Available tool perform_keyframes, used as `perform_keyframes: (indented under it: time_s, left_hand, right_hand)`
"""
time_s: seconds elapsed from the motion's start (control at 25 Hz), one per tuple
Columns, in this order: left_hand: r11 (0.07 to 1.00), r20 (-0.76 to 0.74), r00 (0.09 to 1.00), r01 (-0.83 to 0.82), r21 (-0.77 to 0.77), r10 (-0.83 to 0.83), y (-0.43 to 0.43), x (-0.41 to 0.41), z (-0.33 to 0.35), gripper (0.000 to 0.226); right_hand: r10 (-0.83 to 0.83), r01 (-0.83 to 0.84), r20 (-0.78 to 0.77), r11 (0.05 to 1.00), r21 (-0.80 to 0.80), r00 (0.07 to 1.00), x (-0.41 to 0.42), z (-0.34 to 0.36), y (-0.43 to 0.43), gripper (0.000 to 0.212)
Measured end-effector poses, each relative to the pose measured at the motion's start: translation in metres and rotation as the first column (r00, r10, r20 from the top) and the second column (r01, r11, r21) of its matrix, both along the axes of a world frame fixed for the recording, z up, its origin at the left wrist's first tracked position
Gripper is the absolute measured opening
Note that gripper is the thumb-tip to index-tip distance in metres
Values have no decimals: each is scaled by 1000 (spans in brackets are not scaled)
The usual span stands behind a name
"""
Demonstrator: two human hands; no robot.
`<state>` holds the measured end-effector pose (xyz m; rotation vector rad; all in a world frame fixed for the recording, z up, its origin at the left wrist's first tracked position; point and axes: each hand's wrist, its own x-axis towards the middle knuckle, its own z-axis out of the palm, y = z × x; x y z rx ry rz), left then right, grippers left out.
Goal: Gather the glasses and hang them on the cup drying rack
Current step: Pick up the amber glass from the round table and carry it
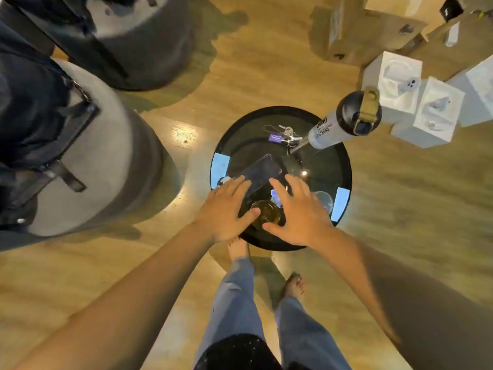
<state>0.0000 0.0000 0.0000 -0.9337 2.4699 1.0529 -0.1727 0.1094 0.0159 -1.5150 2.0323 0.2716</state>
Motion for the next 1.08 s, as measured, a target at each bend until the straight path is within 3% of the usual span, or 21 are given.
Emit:
perform_keyframes:
  time_s: [0.2, 0.36, 0.6, 0.72, 0.8, 1.08]
  left_hand:
    - [951, 67, 986, -165, 261, 153, 16, -5, -66, 57]
    - [853, 110, 959, -282, 438, 260, 35, -4, -106, 39]
    - [840, 98, 952, -302, 451, 290, 56, 5, -133, 32]
    - [856, 91, 958, -285, 432, 273, 56, 11, -114, 34]
    - [884, 46, 970, -237, 402, 239, 51, 10, -86, 51]
    - [959, -350, 921, -73, 275, 171, 59, -7, 59, 87]
  right_hand:
    - [-91, 92, -14, 980, 177, 996, 28, -67, 22, 103]
    - [-174, 168, 6, 963, 209, 985, 48, -115, 24, 100]
    - [-105, 113, -78, 987, 118, 991, 44, -147, 16, 89]
    - [-50, 56, -67, 995, 82, 996, 37, -121, 14, 90]
    - [-100, 100, -32, 995, 24, 995, 34, -87, 15, 92]
    - [-351, 376, 142, 891, -253, 926, 40, 73, 47, 101]
